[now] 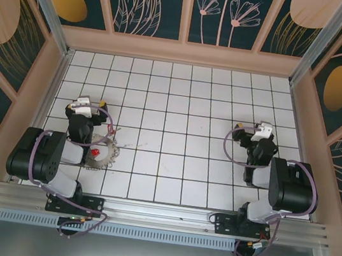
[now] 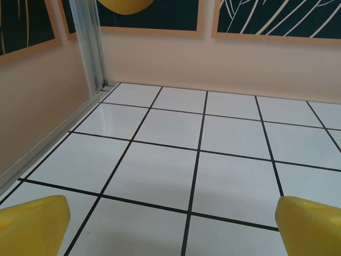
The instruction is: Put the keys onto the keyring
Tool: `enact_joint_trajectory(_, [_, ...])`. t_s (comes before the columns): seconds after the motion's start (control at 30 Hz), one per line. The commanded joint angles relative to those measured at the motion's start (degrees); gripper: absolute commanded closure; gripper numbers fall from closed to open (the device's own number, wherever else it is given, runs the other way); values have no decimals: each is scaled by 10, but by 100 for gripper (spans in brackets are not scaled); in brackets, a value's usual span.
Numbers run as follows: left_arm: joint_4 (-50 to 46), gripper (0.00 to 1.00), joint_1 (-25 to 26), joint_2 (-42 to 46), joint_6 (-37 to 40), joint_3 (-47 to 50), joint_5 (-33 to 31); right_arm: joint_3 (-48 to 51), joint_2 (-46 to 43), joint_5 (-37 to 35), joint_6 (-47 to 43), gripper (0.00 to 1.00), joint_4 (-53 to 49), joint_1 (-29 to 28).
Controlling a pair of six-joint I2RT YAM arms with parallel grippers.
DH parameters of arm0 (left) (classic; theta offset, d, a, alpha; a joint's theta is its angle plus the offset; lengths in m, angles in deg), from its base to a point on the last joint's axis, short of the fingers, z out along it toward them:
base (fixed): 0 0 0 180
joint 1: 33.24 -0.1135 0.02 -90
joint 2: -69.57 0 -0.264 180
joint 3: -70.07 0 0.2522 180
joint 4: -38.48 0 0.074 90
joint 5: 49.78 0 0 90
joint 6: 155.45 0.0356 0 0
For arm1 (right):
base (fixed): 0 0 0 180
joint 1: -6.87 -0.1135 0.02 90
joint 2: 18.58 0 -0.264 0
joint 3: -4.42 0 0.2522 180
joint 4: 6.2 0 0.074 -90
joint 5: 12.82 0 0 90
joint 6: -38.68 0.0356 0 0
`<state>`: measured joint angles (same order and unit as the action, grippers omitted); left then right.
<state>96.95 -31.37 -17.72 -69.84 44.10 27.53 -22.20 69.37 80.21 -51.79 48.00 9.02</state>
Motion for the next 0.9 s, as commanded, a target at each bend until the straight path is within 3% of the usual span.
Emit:
enact_joint_trajectory(0.0, [19, 1, -4, 2, -8, -7, -9, -9, 3, -3, 10, 1, 26, 1])
enact_joint_trajectory(0.87, [19, 1, -4, 5, -3, -6, 3, -7, 1, 8, 7, 1, 30, 2])
